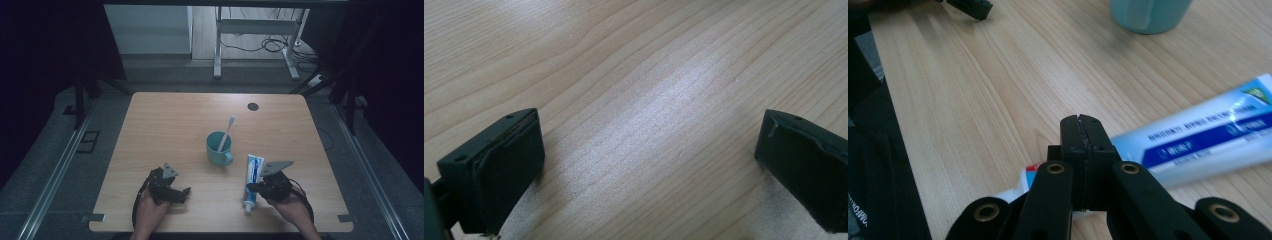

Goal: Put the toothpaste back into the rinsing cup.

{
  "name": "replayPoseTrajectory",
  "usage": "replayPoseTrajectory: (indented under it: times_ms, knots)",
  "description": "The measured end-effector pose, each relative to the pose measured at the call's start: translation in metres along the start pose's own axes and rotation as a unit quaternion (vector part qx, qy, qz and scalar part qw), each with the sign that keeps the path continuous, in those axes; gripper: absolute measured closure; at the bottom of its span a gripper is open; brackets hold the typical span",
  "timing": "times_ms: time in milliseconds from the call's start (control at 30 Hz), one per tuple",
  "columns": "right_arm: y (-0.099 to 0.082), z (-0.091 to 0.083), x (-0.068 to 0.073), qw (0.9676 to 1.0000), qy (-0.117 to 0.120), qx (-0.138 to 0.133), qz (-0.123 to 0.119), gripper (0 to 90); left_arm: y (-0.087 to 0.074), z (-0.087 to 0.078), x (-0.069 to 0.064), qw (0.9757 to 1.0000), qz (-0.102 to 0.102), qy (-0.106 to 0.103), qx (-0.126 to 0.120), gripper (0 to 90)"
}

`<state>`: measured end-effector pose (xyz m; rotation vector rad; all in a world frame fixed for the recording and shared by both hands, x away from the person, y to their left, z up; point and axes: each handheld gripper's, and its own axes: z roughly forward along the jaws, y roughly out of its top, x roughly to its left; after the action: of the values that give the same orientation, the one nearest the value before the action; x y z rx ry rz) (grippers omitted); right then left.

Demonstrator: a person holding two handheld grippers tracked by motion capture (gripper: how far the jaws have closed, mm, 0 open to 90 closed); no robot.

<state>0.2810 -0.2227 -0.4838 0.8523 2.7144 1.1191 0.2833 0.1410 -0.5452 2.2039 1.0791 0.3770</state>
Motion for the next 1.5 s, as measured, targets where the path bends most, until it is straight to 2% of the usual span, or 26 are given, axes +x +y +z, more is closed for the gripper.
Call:
replayPoseTrajectory:
  times_ms: [233, 333, 467, 800, 1500]
  knots:
    - [0.004, 0.018, 0.003, 0.9997, 0.007, 0.022, -0.007, 89.6, 0.0, 0.0, 0.0, 1.0, 0.0, 0.0, 0.0, 0.0]
    - [0.004, 0.027, 0.004, 0.9992, 0.006, 0.04, -0.009, 89.6, 0.0, 0.0, 0.0, 1.0, 0.0, 0.0, 0.0, 0.0]
    - [0.002, 0.03, 0.004, 0.999, 0.01, 0.042, -0.006, 89.6, 0.0, 0.0, 0.0, 1.0, 0.0, 0.0, 0.0, 0.0]
    - [-0.003, 0.026, 0.001, 0.9984, 0.003, 0.056, 0.006, 89.6, 0.0, 0.0, 0.0, 1.0, 0.0, 0.0, 0.0, 0.0]
    - [-0.02, 0.008, -0.015, 0.9978, -0.016, 0.061, 0.021, 89.4, 0.0, 0.0, 0.0, 1.0, 0.0, 0.0, 0.0, 0.0]
